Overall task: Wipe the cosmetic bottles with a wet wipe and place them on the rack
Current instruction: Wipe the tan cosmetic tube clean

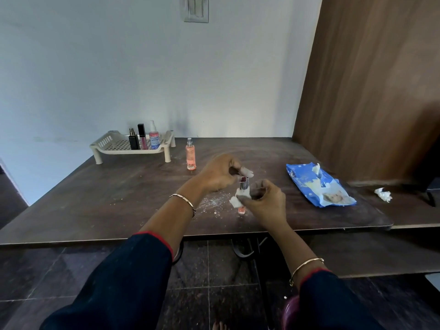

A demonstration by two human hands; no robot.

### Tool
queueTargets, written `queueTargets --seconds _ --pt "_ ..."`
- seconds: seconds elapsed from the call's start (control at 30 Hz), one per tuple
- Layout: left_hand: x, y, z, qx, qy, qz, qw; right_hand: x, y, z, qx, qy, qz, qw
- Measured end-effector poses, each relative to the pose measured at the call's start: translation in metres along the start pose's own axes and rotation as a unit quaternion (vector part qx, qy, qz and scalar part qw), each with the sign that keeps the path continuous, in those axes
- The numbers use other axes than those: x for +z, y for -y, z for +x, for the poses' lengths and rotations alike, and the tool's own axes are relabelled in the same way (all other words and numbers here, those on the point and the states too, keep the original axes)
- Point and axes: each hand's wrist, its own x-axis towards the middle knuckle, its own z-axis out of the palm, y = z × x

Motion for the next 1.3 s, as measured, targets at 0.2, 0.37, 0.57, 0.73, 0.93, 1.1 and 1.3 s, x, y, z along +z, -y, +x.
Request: queueTargets --seconds 0.2,0.37,0.57,0.73,0.93,1.1,1.3 --pt "0.005 0.003 -0.002 0.026 -0.027 -0.034 0.999 0.005 -0.017 -0.013 0.009 0.033 -0.100 0.994" --pt "0.011 0.007 -0.001 0.033 -0.081 -0.055 0.995 0.003 -0.015 -0.010 0.040 0.037 -0.084 0.995" --pt "0.000 0.005 0.000 0.026 -0.042 -0.050 0.998 -0.001 0.009 0.003 0.026 0.009 0.036 0.999" --pt "-0.009 0.011 0.000 0.021 -0.013 -0.031 0.999 0.000 0.024 0.013 -0.015 0.008 0.078 0.997" --pt "-0.010 0.011 0.000 0.030 0.003 -0.035 0.999 0.000 0.005 0.011 0.016 0.063 0.026 0.998" --pt "-0.007 0.008 0.003 0.035 0.024 -0.038 0.998 0.001 -0.017 -0.002 0.023 0.098 -0.063 0.993" --pt "-0.006 0.007 -0.002 0.052 0.009 -0.029 0.998 -0.002 -0.011 0.002 0.032 0.102 -0.010 0.994"
